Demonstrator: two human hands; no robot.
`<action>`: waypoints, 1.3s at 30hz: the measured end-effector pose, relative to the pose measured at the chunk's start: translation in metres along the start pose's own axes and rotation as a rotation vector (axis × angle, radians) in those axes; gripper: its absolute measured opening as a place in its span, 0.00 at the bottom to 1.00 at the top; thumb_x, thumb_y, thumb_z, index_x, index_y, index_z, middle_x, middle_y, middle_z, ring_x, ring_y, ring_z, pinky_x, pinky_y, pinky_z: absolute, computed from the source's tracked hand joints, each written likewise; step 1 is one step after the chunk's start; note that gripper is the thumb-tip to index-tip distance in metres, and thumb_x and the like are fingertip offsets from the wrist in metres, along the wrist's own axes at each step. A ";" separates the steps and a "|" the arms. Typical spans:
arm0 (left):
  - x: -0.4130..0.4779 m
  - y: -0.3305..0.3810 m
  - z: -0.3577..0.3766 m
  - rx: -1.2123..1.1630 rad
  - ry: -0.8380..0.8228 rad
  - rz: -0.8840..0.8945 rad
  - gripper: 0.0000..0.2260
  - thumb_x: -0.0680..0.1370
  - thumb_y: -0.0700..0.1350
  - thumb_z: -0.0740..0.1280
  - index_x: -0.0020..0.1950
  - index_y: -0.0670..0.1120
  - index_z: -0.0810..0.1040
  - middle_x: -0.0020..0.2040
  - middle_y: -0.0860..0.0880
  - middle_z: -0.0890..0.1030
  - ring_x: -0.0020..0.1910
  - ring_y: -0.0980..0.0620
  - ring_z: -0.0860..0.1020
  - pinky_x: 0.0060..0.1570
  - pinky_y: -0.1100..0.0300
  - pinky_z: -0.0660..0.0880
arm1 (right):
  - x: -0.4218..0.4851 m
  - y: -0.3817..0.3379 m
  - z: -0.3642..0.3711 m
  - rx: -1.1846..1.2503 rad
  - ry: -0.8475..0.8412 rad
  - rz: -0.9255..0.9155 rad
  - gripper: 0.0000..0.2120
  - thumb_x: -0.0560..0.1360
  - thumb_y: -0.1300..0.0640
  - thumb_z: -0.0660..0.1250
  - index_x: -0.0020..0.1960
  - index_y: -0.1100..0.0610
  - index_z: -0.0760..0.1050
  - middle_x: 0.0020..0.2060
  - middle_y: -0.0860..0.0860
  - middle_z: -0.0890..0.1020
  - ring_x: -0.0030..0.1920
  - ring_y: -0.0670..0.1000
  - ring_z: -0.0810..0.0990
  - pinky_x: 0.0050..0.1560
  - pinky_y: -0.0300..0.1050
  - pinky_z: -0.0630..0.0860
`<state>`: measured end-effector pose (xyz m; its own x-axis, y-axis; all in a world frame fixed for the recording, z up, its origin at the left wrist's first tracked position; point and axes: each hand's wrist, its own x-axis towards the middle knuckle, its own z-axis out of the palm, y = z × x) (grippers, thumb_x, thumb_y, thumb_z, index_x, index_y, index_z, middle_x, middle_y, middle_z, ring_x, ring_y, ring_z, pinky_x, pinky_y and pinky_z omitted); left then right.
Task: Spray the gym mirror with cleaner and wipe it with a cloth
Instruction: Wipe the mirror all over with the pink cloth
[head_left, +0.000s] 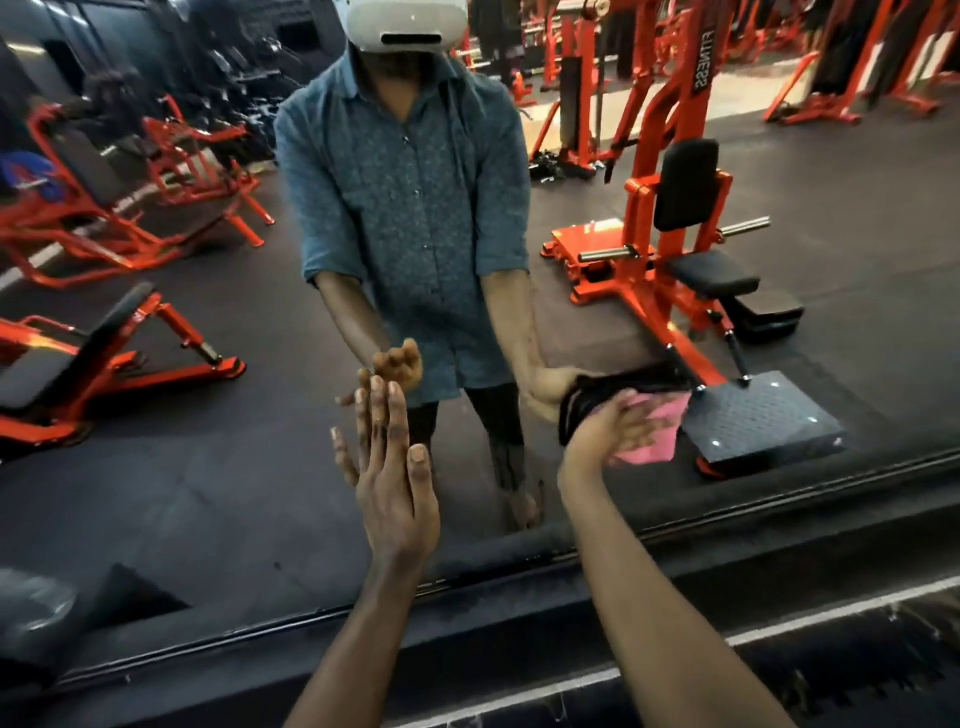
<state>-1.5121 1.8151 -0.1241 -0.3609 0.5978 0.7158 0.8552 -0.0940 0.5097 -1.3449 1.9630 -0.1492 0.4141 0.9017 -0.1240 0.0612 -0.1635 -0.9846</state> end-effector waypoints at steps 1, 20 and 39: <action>0.002 -0.007 -0.006 0.024 0.028 0.000 0.28 0.88 0.56 0.43 0.83 0.43 0.60 0.85 0.49 0.55 0.84 0.46 0.52 0.79 0.32 0.45 | -0.009 -0.021 0.010 0.053 0.057 -0.050 0.42 0.79 0.29 0.38 0.84 0.55 0.45 0.83 0.58 0.38 0.83 0.59 0.35 0.80 0.59 0.36; 0.039 -0.111 -0.088 0.358 -0.112 0.074 0.29 0.87 0.53 0.52 0.86 0.51 0.46 0.86 0.50 0.42 0.85 0.47 0.43 0.77 0.28 0.42 | -0.084 0.014 0.078 0.286 0.193 0.209 0.29 0.88 0.46 0.46 0.85 0.54 0.45 0.84 0.60 0.42 0.83 0.60 0.39 0.80 0.55 0.37; 0.038 -0.118 -0.081 0.315 -0.051 0.107 0.27 0.87 0.56 0.44 0.86 0.55 0.45 0.86 0.51 0.44 0.85 0.47 0.46 0.77 0.27 0.43 | -0.105 -0.064 0.034 0.090 0.200 -0.101 0.33 0.86 0.46 0.43 0.81 0.66 0.38 0.82 0.59 0.36 0.83 0.58 0.37 0.81 0.55 0.37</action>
<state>-1.6574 1.7844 -0.1179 -0.2506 0.6379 0.7282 0.9630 0.0876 0.2547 -1.4229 1.8922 -0.0770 0.5819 0.8132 -0.0067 0.0335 -0.0322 -0.9989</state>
